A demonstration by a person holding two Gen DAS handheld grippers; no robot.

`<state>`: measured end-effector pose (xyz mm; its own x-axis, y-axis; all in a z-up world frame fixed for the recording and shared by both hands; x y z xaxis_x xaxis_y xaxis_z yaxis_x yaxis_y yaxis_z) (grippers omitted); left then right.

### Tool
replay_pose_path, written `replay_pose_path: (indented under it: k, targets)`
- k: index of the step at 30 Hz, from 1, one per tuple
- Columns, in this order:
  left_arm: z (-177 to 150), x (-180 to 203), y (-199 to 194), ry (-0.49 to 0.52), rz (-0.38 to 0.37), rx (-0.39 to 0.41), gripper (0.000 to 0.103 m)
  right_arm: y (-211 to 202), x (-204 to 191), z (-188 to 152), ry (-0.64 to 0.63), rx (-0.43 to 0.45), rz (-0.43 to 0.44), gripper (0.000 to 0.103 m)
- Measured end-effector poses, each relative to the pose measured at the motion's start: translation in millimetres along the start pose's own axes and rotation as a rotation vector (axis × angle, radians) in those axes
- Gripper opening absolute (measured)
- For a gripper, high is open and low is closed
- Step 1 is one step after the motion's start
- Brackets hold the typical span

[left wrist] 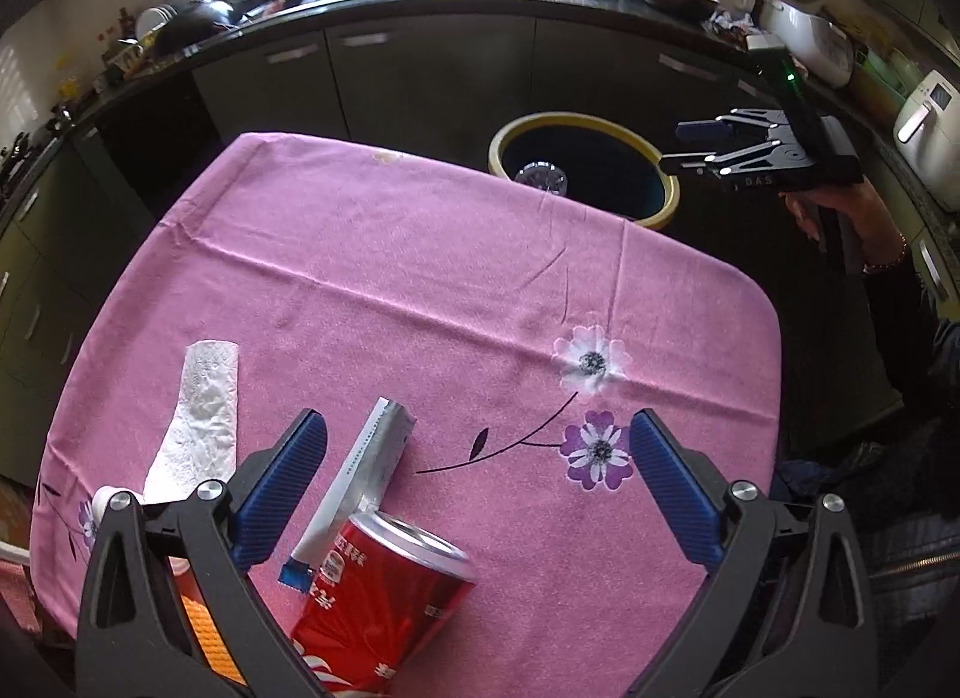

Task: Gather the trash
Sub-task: 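Grasp the silver tube with the left gripper, then carry the tube over the bin and open the left gripper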

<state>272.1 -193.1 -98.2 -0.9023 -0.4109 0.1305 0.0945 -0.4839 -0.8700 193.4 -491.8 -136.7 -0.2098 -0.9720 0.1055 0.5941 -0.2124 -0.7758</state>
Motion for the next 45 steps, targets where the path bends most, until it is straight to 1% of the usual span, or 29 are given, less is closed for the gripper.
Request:
replay_pose_path:
  k: [2,7,9,11,13,14,15,17,18,20,22,23,25,27,30,33,35,39,43,45]
  targets:
    - [1.5,-8.4,11.7,0.013,-0.017,-0.063,0.096,-0.9,-2.3,-2.9,0.001,-0.004,0.006,0.069]
    - [-5.0,-20.2,40.9,0.071,-0.008,-0.219,0.096,1.9,-5.7,-9.5,0.010,-0.019,0.021,0.069]
    - [-8.1,-26.0,49.9,0.077,-0.010,-0.262,0.096,4.1,-8.0,-11.6,0.011,-0.027,0.028,0.069]
    - [-8.8,-31.9,56.3,0.079,-0.013,-0.288,0.095,6.4,-9.5,-12.4,0.009,-0.030,0.038,0.069]
    - [-9.9,-36.1,61.9,0.079,-0.027,-0.309,0.091,9.4,-13.2,-13.4,0.006,-0.038,0.044,0.069]
    - [-10.2,-37.9,64.6,0.081,-0.034,-0.320,0.086,11.4,-15.0,-13.8,0.004,-0.042,0.046,0.069]
    - [-10.7,-39.9,67.5,0.080,-0.038,-0.331,0.079,13.0,-17.1,-13.7,0.001,-0.046,0.050,0.069]
    - [-12.9,-44.6,72.5,0.077,-0.041,-0.355,0.070,16.0,-19.9,-13.3,-0.005,-0.051,0.054,0.069]
    - [-13.6,-46.3,74.4,0.075,-0.045,-0.363,0.066,16.6,-21.9,-12.7,-0.009,-0.051,0.057,0.069]
    - [-14.9,-50.1,76.8,0.072,-0.049,-0.370,0.063,18.0,-24.7,-11.7,-0.014,-0.052,0.061,0.069]
    - [-17.3,-53.9,78.6,0.067,-0.059,-0.375,0.057,19.2,-27.8,-11.0,-0.019,-0.055,0.065,0.069]
    - [-18.8,-55.6,79.2,0.064,-0.063,-0.379,0.050,19.8,-29.1,-10.7,-0.021,-0.055,0.066,0.069]
    - [-19.1,-58.3,78.1,0.074,-0.063,-0.373,0.046,20.9,-31.6,-10.3,-0.024,-0.057,0.071,0.069]
    - [-16.2,-63.0,75.7,0.069,-0.061,-0.367,0.030,21.9,-33.7,-10.2,-0.026,-0.060,0.072,0.069]
    - [-14.1,-75.1,72.4,0.043,-0.065,-0.352,0.020,23.2,-36.5,-10.1,-0.031,-0.063,0.074,0.069]
    - [-11.6,-84.9,68.5,0.036,-0.053,-0.326,0.014,23.4,-39.4,-10.0,-0.034,-0.065,0.077,0.069]
    - [-7.7,-90.8,61.6,0.025,-0.041,-0.299,0.013,23.3,-39.4,-10.2,-0.034,-0.065,0.077,0.069]
    - [9.5,-105.8,40.7,-0.010,0.011,-0.220,0.012,19.9,-38.5,-10.2,-0.030,-0.058,0.077,0.069]
    - [26.4,-104.2,19.6,-0.030,0.075,-0.147,0.012,14.0,-36.5,-10.6,-0.027,-0.046,0.079,0.069]
    - [38.4,-95.3,8.3,-0.027,0.097,-0.109,0.012,9.7,-34.4,-10.8,-0.024,-0.038,0.080,0.069]
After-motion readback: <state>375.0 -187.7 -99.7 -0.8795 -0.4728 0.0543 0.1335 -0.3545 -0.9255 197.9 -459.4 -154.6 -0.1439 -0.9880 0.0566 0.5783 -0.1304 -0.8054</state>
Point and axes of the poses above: each gripper's, at about its wrist camera, not at the fingertips, and y roughly the way its jaws point, x to its right, z to its top, the point moved 6 cm from there along y, roughly the way its jaws point, and after that the axes turned 9 degrees about -z, right-handed, at the moved point
